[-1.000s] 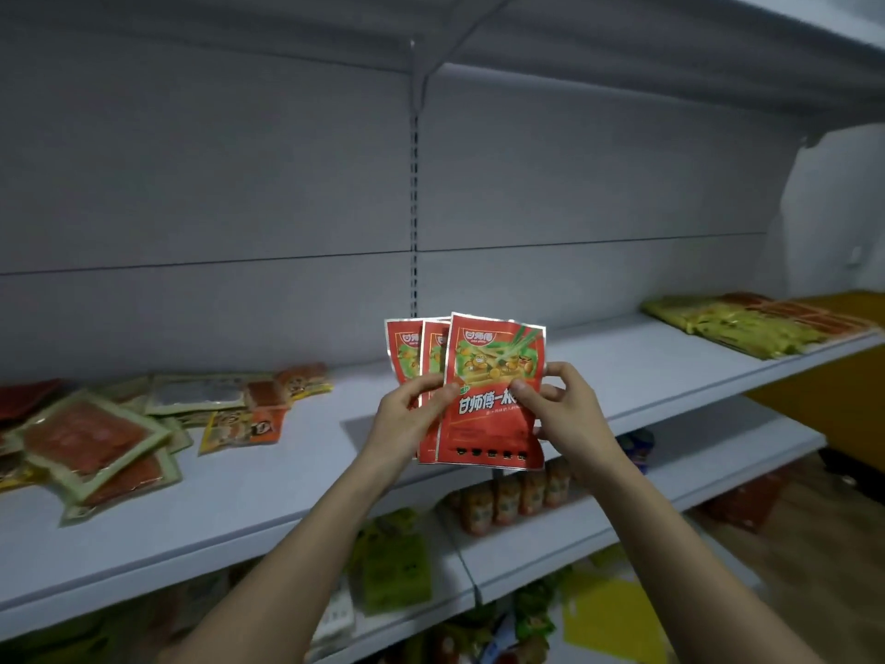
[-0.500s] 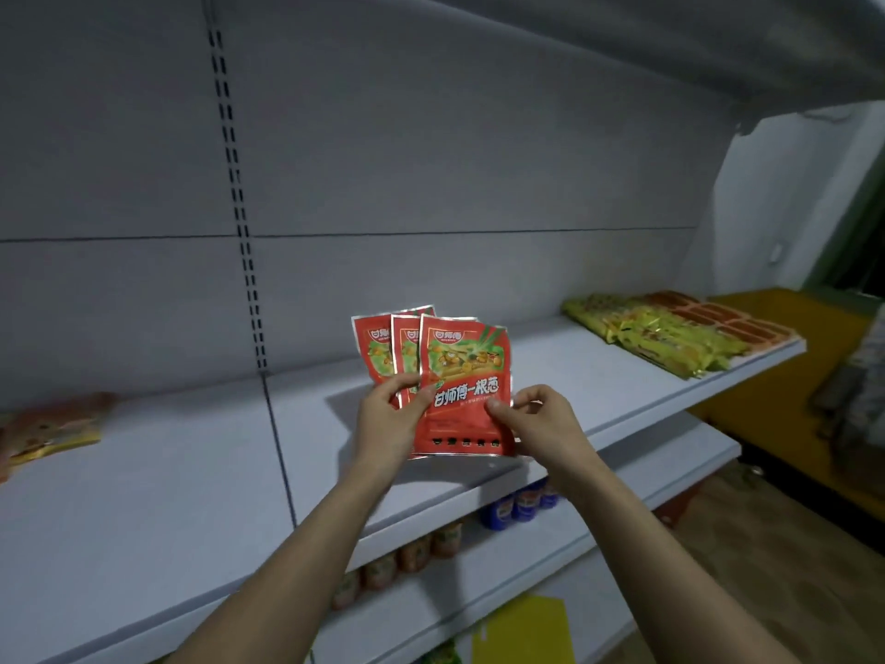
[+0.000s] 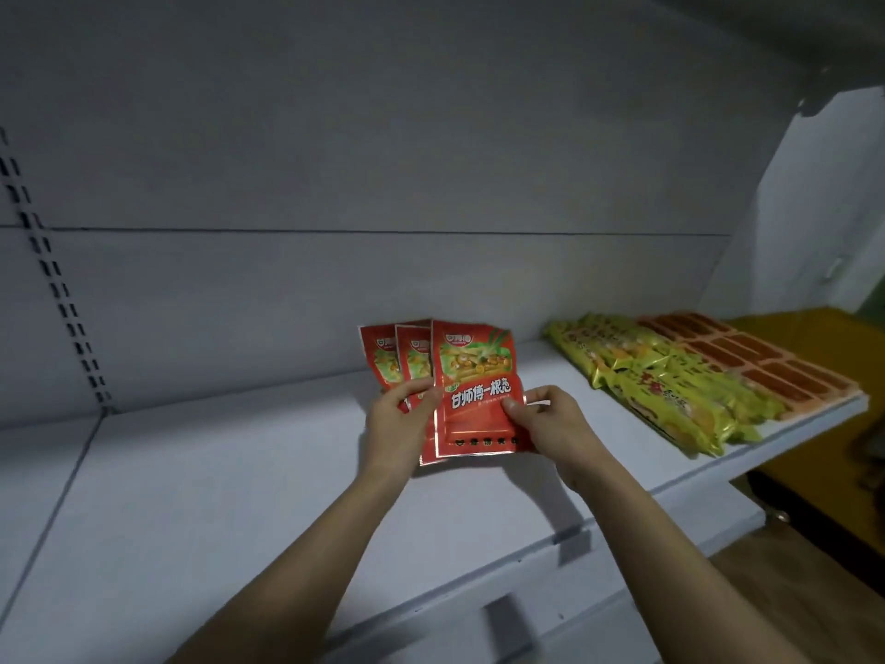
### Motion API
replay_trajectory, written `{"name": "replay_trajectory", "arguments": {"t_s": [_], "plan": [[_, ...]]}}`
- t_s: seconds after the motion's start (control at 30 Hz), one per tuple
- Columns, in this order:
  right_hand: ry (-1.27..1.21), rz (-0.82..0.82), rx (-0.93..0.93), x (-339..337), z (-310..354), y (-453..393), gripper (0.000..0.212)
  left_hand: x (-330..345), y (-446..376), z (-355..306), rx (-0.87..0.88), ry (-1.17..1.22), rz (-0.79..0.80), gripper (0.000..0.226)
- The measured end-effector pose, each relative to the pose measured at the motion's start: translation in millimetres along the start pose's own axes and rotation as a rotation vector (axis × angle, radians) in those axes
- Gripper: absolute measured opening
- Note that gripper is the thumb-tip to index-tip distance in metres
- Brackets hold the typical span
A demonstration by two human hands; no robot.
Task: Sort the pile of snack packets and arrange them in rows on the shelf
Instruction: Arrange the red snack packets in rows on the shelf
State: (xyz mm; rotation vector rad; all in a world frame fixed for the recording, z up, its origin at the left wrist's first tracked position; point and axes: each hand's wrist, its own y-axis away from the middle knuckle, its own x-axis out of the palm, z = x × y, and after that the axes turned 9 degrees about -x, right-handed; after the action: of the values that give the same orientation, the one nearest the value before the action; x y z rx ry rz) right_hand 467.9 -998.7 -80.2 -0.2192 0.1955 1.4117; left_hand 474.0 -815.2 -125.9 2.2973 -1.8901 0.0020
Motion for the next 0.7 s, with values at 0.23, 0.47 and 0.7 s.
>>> {"name": "replay_trajectory", "arguments": {"t_s": [0.23, 0.47, 0.7], "plan": [[0.196, -0.018, -0.138, -71, -33, -93, 0.015, 61, -20, -2, -0.014, 0.263, -0.247, 0.017], [0.904, 0.161, -0.749, -75, -72, -106, 0.037, 92, -6, 12, -0.030, 0.232, -0.315, 0.016], [1.020, 0.218, -0.742, -73, -92, -141, 0.042, 96, -8, 8, -0.032, 0.209, -0.317, 0.015]]}}
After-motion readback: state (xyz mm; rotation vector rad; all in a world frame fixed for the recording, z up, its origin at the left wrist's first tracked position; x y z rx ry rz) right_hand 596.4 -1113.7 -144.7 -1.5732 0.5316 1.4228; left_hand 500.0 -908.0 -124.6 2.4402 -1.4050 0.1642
